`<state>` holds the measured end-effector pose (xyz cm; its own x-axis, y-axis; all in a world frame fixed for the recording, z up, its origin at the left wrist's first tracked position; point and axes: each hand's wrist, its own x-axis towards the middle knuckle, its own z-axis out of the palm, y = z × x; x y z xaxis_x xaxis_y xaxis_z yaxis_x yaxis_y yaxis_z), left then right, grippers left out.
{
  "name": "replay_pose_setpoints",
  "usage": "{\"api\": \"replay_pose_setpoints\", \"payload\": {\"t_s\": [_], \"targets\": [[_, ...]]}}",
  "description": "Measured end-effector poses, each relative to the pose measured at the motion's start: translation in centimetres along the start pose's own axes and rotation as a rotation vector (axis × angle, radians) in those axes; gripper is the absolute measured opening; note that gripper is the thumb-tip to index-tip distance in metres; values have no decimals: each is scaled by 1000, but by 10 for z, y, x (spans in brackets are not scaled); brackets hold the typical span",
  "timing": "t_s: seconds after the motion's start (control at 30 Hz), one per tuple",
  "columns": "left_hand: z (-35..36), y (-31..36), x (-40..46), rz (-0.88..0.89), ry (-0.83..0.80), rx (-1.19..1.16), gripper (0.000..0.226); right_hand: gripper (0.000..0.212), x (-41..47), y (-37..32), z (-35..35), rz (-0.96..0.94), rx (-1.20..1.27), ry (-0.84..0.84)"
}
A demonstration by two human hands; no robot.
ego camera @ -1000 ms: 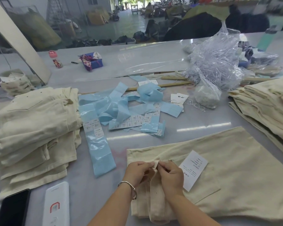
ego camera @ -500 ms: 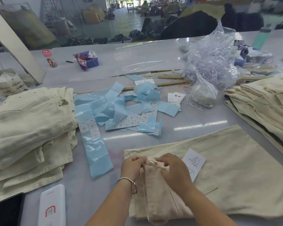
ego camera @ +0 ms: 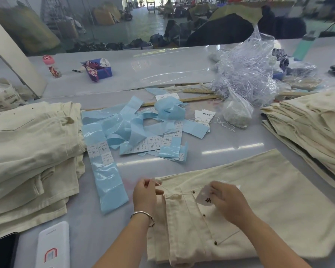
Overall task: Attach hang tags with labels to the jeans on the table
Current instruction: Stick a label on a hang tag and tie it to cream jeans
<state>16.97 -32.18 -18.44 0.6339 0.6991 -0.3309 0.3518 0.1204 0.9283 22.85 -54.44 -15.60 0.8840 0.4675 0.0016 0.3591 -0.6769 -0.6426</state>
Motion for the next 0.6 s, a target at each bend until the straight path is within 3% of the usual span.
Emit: {"api": "replay_pose_setpoints", "payload": {"t_s": [0.1, 0.17, 0.27, 0.3, 0.47, 0.6], "targets": [[-1, 16, -4, -28, -140, -275, 12, 26, 19, -14, -6, 129, 229, -10], [0, 23, -9, -11, -220, -312, 10, 27, 31, -22, -7, 173, 201, -85], [3, 28, -15, 49, -330, -217, 12, 35, 40, -19, -2, 66, -333, -95], [4, 28, -17, 71, -359, -166, 12, 35, 39, -15, 2, 2, -401, -73], [9, 16, -22, 69, -496, -1, 19, 23, 29, -3, 25, -48, -143, -230], [15, 12, -23, 127, -504, 115, 19, 9, 30, -2, 42, -62, -150, -159]]}}
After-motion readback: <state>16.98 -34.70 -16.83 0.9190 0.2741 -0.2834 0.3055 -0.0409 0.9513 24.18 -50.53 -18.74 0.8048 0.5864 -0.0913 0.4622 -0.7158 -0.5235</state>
